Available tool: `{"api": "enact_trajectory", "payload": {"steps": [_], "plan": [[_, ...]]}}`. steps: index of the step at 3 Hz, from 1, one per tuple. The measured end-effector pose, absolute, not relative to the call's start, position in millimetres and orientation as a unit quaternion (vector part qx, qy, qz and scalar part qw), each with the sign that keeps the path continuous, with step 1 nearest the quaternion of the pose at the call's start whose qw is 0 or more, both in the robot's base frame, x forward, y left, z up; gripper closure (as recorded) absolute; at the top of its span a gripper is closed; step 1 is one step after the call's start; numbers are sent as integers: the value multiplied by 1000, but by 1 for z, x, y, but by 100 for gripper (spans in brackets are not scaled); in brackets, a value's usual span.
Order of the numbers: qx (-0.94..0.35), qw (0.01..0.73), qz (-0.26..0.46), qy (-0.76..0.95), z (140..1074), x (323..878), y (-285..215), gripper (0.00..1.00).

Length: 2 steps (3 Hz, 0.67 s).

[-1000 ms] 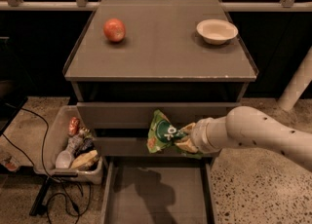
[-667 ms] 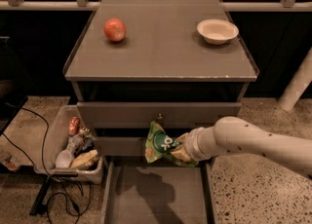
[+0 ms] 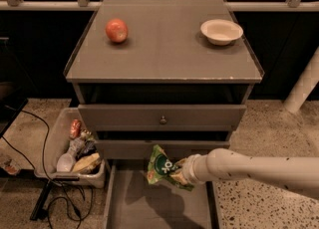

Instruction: Place green rice chip bag into bottom drawer

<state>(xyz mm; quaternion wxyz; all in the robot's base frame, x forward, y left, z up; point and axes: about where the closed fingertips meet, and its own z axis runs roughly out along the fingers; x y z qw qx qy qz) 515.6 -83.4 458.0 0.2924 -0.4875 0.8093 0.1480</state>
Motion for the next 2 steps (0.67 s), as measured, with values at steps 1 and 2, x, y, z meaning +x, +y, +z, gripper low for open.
{"api": "enact_trajectory", "payload": {"steps": [1,2], "plan": [[-484,304,137,809,408,508,-83,100],[-473,301,135,817,365,513,-84,100]]}}
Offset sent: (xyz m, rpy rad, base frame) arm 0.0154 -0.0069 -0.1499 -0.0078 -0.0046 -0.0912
